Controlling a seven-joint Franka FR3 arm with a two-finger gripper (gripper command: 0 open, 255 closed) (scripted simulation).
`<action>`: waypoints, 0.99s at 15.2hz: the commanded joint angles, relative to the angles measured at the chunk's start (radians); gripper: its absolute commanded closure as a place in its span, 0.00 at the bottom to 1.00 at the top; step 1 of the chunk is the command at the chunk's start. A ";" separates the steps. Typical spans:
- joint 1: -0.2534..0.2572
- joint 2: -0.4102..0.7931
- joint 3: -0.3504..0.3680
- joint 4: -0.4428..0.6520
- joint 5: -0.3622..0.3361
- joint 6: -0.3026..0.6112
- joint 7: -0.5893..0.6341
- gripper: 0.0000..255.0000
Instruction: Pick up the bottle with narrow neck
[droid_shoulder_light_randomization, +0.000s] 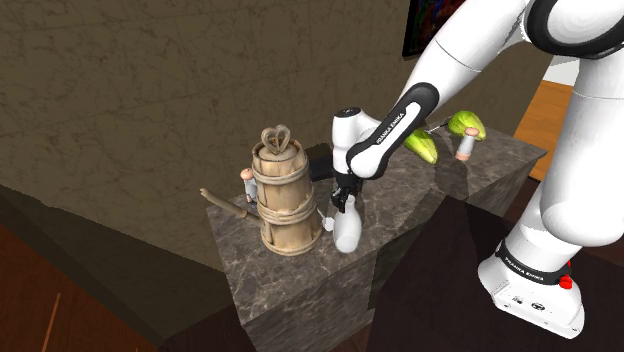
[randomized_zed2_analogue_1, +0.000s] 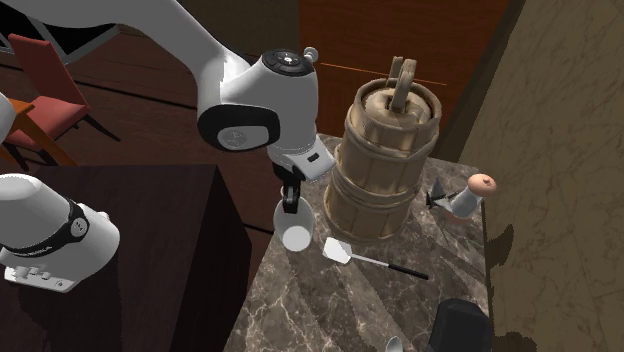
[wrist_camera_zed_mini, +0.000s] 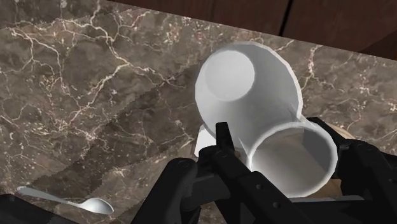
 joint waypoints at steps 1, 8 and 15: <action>-0.002 -0.024 0.004 -0.002 0.009 -0.022 -0.005 1.00; -0.007 -0.111 0.013 0.005 0.038 -0.115 -0.027 1.00; -0.008 -0.170 0.015 0.018 0.056 -0.185 -0.039 1.00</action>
